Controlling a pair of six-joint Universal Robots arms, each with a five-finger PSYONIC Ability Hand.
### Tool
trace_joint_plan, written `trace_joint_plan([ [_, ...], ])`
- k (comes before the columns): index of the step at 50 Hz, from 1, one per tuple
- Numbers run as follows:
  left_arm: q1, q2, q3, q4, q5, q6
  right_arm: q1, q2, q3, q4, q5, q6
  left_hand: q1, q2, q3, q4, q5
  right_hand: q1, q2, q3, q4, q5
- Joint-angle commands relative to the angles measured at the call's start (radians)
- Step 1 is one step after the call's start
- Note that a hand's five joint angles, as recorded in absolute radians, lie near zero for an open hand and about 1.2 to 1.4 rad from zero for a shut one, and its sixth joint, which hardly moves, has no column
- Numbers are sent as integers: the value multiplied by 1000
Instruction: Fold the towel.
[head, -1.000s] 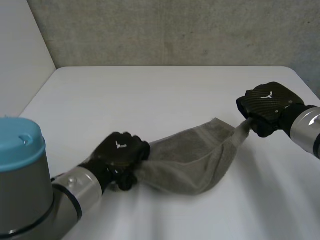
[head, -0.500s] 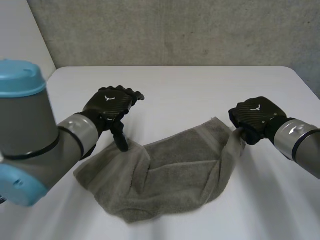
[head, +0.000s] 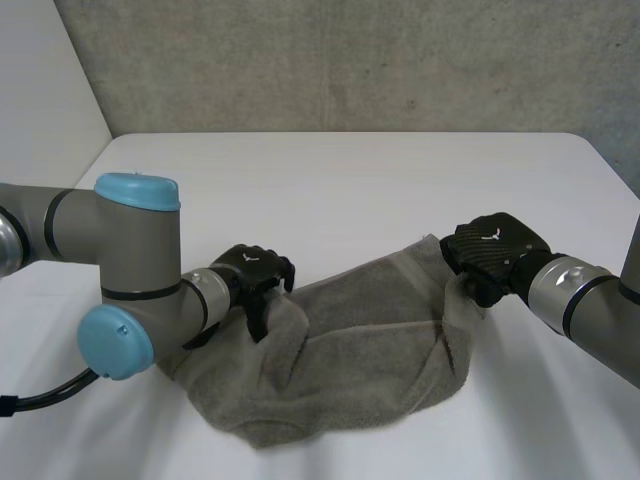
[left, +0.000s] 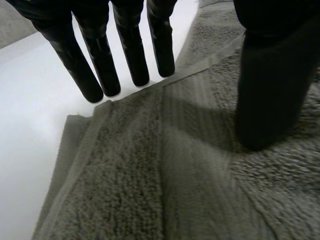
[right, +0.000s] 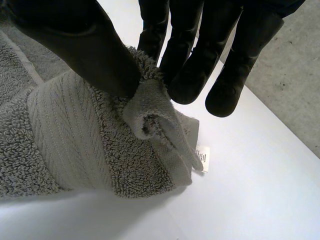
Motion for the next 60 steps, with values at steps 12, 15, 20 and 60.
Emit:
trace_joint_plan([
  [12, 7, 32, 6, 3, 1, -12, 8, 15, 1, 0, 2, -2, 792, 796, 788, 790, 612, 68, 53, 54, 39, 49],
  [15, 7, 47, 6, 11, 4, -14, 9, 21, -3, 0, 2, -2, 792, 796, 788, 790, 612, 68, 53, 54, 39, 49],
  [20, 8, 47, 13, 35, 6, -8, 9, 34, -22, -2, 2, -2, 792, 796, 788, 790, 612, 68, 53, 54, 39, 49],
  [60, 139, 191, -235, 250, -85, -37, 86, 194, -203, -106, 92, -89, 792, 796, 788, 790, 612, 68, 53, 54, 39, 49],
])
